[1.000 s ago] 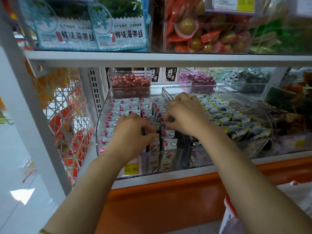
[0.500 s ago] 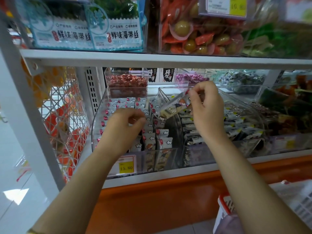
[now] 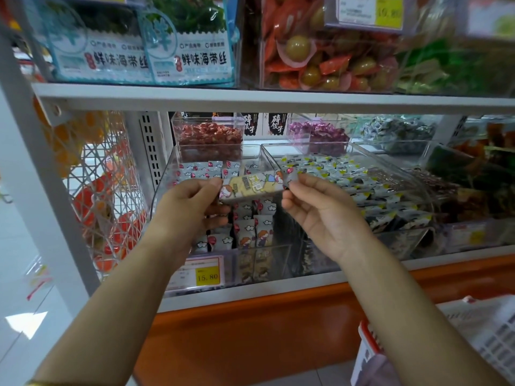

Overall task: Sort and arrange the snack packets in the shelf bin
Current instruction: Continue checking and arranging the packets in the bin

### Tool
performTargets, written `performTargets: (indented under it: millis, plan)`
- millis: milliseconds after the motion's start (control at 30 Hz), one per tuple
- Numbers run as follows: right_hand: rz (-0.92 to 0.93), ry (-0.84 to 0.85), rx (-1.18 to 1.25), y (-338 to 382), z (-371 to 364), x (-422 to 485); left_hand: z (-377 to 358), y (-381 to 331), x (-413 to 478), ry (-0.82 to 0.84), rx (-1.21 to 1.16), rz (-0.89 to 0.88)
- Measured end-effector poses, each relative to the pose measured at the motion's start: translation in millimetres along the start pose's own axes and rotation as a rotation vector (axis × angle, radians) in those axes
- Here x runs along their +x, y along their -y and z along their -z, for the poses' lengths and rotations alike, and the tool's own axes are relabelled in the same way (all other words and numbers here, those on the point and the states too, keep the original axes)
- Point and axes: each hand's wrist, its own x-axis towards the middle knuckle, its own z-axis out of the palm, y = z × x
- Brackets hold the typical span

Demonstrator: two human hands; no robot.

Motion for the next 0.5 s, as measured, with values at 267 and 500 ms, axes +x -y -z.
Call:
performTargets:
  millis: [267,500]
  plan:
    - [-0.091,0.077,0.124,0.3,0.6,-2.8,4.1,-4.2,0.6,0.053,-0.301,0.122]
    - [-0.101,-0.022,0.309,-0.5,1.2,-0.3,1.5,-8.3,-2.2,0.195,-0.430,0.115]
